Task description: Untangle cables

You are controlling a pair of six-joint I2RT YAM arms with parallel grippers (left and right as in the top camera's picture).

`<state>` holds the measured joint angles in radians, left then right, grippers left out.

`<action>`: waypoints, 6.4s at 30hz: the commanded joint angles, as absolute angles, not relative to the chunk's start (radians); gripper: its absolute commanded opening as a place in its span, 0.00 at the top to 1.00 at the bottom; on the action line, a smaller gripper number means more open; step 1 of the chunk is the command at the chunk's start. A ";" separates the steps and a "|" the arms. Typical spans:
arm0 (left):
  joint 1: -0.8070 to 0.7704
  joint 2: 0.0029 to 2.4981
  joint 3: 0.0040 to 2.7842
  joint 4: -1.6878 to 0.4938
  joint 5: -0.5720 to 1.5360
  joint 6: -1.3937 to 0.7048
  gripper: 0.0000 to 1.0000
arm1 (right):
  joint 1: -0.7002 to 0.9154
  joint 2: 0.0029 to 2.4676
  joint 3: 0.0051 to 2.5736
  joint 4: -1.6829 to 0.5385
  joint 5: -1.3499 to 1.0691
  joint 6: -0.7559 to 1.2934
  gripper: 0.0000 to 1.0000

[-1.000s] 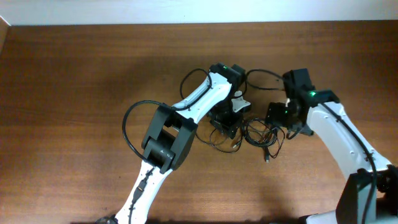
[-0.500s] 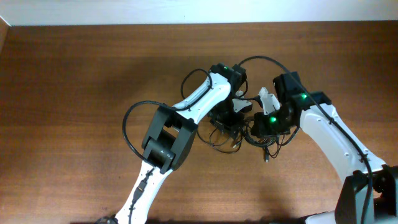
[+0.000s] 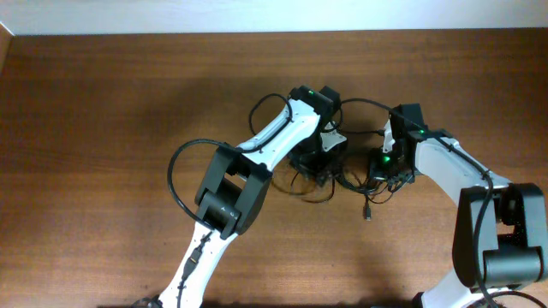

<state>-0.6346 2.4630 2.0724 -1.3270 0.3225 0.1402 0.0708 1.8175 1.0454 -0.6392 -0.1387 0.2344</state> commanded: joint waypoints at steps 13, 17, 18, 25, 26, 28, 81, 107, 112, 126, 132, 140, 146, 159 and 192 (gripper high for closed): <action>-0.580 2.491 2.061 -1.291 0.190 0.038 0.84 | 0.091 1.841 1.183 -0.867 -0.289 0.025 0.72; -0.580 2.484 2.062 -1.309 0.191 0.038 0.80 | 0.092 1.840 1.185 -0.886 -0.333 0.058 0.70; -0.580 2.478 2.062 -1.307 0.191 0.038 0.80 | 0.091 1.840 1.186 -0.883 -0.368 0.028 0.69; -0.575 2.500 2.062 -1.260 0.273 0.037 0.78 | 0.173 1.841 1.182 -0.785 -0.512 -0.111 0.50; -0.568 2.504 2.062 -1.263 0.273 0.037 0.86 | 0.186 1.841 1.182 -0.780 -0.512 -0.043 0.50; -0.538 2.504 2.062 -1.272 0.274 0.023 0.92 | 0.222 1.841 1.181 -0.776 -0.513 0.199 0.53; -0.517 2.501 2.067 -1.292 0.363 0.023 0.79 | 0.268 1.919 1.179 -0.655 -0.059 0.551 0.93; -0.684 2.495 2.046 -1.104 0.337 -0.432 1.00 | 0.054 1.905 1.303 -0.965 -0.302 0.082 0.61; -0.636 2.397 2.158 -1.235 0.390 -0.343 1.00 | 0.018 1.838 1.303 -1.009 -0.501 -0.052 0.60; -0.499 2.287 2.183 -1.304 0.823 -0.524 1.00 | -0.059 1.708 1.172 -1.038 -0.599 -0.018 0.49; -0.488 2.287 2.183 -1.185 0.711 -0.469 1.00 | -0.059 1.708 1.161 -0.871 -0.559 0.104 0.49; -0.470 2.287 2.183 -1.189 0.562 -0.091 1.00 | -0.059 1.713 1.129 -0.658 -0.286 0.266 0.50; -0.470 2.287 2.182 -1.185 0.535 0.070 1.00 | -0.059 1.790 1.009 -0.387 -0.398 0.297 0.48; -0.471 2.287 2.181 -1.191 0.156 -0.042 1.00 | -0.109 1.557 1.060 -0.725 -0.604 0.074 0.96; -0.593 2.291 2.146 -1.181 0.064 -0.365 0.44 | -0.255 1.645 1.057 -0.767 0.003 0.327 0.73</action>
